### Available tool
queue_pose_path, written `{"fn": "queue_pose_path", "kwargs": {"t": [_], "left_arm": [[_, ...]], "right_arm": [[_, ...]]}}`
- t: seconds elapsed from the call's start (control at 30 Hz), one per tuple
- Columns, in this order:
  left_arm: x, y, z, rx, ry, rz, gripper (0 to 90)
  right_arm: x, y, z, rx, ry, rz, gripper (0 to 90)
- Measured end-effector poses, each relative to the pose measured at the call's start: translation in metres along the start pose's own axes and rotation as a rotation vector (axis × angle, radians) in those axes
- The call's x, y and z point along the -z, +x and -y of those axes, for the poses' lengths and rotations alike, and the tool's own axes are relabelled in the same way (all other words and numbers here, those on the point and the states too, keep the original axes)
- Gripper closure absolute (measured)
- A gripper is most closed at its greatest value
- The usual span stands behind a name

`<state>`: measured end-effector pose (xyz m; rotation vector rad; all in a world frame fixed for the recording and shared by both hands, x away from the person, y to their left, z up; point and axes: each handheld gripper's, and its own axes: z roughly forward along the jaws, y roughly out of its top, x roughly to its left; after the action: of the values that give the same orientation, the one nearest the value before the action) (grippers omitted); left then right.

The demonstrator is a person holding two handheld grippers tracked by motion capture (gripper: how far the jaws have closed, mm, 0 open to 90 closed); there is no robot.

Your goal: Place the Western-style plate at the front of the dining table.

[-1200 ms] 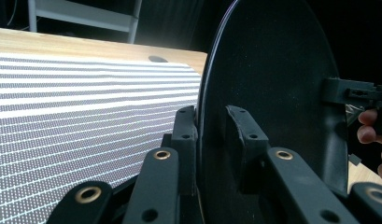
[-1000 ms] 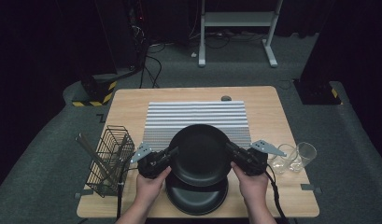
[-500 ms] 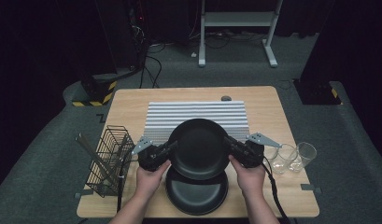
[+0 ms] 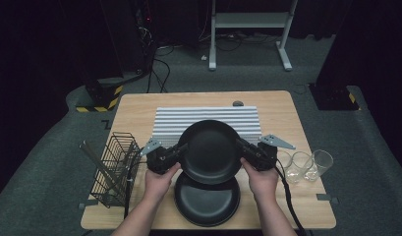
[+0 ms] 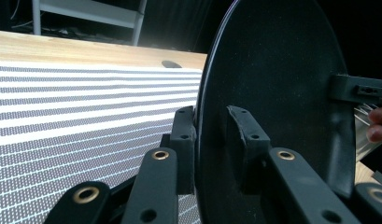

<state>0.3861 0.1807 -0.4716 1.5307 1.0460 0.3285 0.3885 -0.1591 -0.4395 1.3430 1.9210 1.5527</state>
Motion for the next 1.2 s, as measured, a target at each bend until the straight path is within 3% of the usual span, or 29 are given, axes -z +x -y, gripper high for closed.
{"fn": "queue_pose_path", "kwargs": {"t": [0.43,0.67,0.93,1.2], "left_arm": [[-0.010,0.008,-0.007,0.014,-0.010,-0.014,72.2],[-0.018,0.019,-0.005,0.064,-0.011,-0.022,72.4],[-0.023,0.022,-0.016,0.030,-0.030,-0.048,71.7],[-0.030,0.029,-0.021,0.032,-0.031,-0.061,71.3]], "right_arm": [[-0.011,-0.004,-0.012,0.015,-0.003,0.013,79.6],[-0.026,-0.006,-0.020,0.025,0.018,0.033,79.1],[-0.034,-0.008,-0.028,0.030,0.014,0.037,78.9],[-0.045,-0.009,-0.035,0.037,0.016,0.056,78.6]]}}
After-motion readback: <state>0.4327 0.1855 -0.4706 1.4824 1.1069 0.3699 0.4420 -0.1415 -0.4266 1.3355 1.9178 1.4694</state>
